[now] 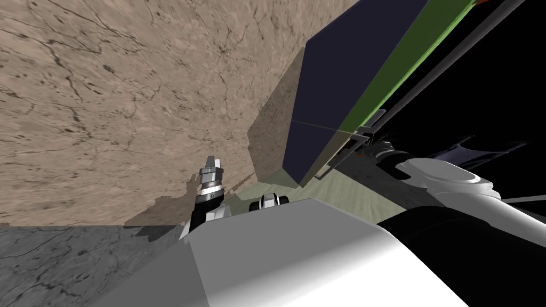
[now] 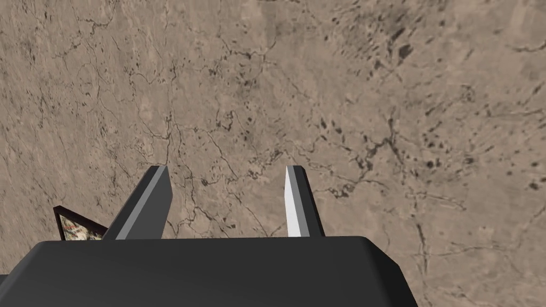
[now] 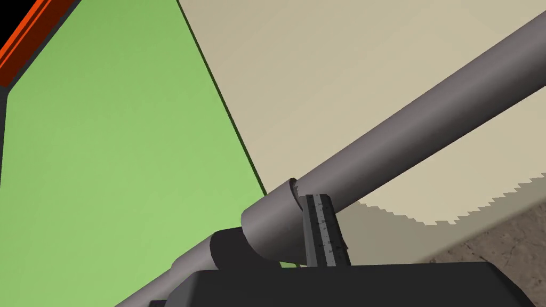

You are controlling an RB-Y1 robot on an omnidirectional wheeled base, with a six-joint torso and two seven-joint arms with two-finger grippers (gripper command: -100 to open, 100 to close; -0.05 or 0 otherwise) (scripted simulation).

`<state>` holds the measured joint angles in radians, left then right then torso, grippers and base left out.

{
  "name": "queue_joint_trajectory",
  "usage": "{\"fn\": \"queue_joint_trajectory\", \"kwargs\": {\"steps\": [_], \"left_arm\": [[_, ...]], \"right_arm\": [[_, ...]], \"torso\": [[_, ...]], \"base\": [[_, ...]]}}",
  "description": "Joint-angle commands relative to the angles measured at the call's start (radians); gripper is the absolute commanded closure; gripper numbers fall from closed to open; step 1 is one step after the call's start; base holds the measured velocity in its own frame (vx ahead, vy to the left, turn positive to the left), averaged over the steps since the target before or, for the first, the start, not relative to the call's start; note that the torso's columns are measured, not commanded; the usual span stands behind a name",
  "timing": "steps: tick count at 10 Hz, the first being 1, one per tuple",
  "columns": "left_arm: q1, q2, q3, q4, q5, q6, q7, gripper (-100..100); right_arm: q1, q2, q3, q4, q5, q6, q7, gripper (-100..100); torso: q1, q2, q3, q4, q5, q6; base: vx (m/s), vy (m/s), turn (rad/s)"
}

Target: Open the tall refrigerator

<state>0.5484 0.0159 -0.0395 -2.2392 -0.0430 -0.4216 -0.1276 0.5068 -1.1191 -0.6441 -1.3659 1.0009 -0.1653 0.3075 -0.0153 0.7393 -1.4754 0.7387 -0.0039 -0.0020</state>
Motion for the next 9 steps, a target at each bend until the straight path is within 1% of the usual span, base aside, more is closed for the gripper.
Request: {"fn": "queue_joint_trajectory", "kwargs": {"steps": [1,2,3,4,5,6,7,8,9], "left_arm": [[0.000,0.000,0.000,0.000,0.000,0.000,0.000,0],[0.000,0.000,0.000,0.000,0.000,0.000,0.000,0],[0.000,0.000,0.000,0.000,0.000,0.000,0.000,0],[0.000,0.000,0.000,0.000,0.000,0.000,0.000,0],[0.000,0.000,0.000,0.000,0.000,0.000,0.000,0],[0.000,0.000,0.000,0.000,0.000,0.000,0.000,0],[0.000,0.000,0.000,0.000,0.000,0.000,0.000,0],[0.000,0.000,0.000,0.000,0.000,0.000,0.000,0],[0.000,0.000,0.000,0.000,0.000,0.000,0.000,0]], "right_arm": [[0.001,-0.001,0.009,-0.045,-0.002,-0.012,-0.005,100],[0.001,-0.001,0.009,-0.045,-0.002,-0.012,-0.005,100],[-0.004,0.003,0.012,-0.067,-0.001,-0.027,-0.002,100],[-0.009,0.007,0.016,-0.089,-0.001,-0.043,0.001,100],[-0.009,0.007,0.016,-0.089,-0.001,-0.043,0.001,100],[-0.014,0.011,0.019,-0.112,-0.001,-0.058,0.004,100],[-0.014,0.011,0.019,-0.112,-0.001,-0.058,0.004,100],[-0.020,0.015,0.023,-0.134,0.000,-0.073,0.007,100],[-0.025,0.019,0.027,-0.156,0.000,-0.088,0.010,100]], "torso": [[0.001,-0.003,-0.003,-0.001,0.000,0.002],[0.005,-0.003,-0.002,-0.001,0.001,0.002],[0.014,-0.005,-0.002,-0.002,0.003,0.002],[0.017,-0.003,-0.002,-0.001,0.005,0.002],[0.014,-0.001,-0.001,-0.001,0.004,0.002],[0.016,-0.003,-0.001,-0.001,0.004,0.002],[0.016,-0.002,-0.001,-0.001,0.004,0.002],[0.020,-0.003,-0.001,-0.001,0.005,0.002],[0.017,0.000,0.000,0.000,0.005,0.002]], "base": [[-0.237,-0.245,0.013],[-0.183,-0.214,0.014],[-0.193,-0.217,0.035],[-0.205,-0.285,0.052],[-0.160,-0.243,0.023],[-0.177,-0.241,0.025],[-0.146,-0.172,0.024],[-0.199,-0.197,0.034],[-0.232,-0.286,0.050]]}}
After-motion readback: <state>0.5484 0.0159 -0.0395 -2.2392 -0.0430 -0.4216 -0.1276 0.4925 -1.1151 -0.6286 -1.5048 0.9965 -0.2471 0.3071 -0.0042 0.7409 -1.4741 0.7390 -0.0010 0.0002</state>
